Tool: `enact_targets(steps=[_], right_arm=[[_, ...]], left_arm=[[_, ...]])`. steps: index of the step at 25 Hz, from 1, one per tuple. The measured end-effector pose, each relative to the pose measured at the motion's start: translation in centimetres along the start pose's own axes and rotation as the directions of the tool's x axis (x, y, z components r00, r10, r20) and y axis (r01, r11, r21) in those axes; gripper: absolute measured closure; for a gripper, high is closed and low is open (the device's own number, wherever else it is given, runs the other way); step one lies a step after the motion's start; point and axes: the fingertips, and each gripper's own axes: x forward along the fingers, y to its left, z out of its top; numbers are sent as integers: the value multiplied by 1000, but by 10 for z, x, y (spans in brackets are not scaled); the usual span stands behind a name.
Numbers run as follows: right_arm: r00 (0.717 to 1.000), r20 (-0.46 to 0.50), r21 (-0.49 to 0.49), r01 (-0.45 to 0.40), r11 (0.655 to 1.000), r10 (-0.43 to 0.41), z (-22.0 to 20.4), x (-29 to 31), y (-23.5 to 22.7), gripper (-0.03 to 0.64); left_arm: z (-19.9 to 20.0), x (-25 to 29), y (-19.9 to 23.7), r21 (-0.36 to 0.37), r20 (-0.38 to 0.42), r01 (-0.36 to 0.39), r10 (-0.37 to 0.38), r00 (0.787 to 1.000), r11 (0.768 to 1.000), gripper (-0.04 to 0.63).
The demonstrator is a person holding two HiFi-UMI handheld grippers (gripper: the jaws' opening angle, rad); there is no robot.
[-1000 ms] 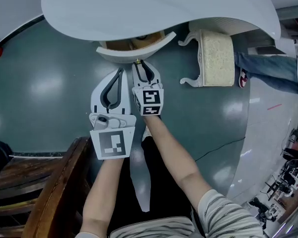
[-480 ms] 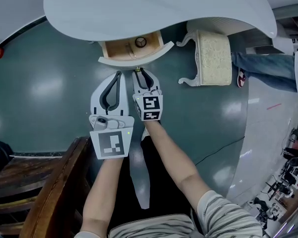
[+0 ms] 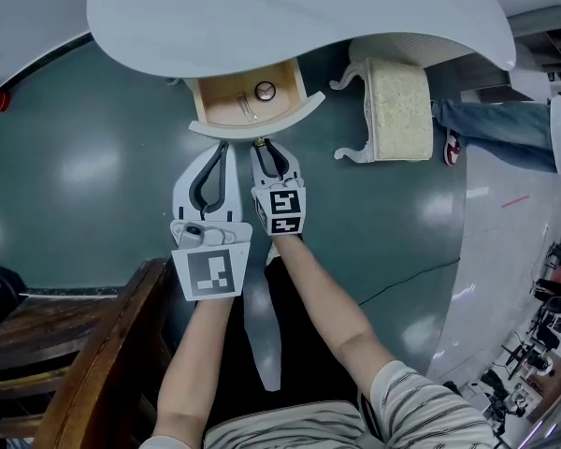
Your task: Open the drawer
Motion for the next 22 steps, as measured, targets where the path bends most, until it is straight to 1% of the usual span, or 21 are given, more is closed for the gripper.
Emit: enact_targets(steps=[14, 22], right_arm=[[999, -33, -3, -14, 1000, 14, -17, -25, 6, 506], [998, -51, 0, -35, 999, 35, -25, -40, 8, 506]], left_arm=[[8, -8, -9, -6, 14, -9, 9, 1000, 1000, 595], [10, -9, -18, -19, 13, -16, 16, 1000, 1000, 595]])
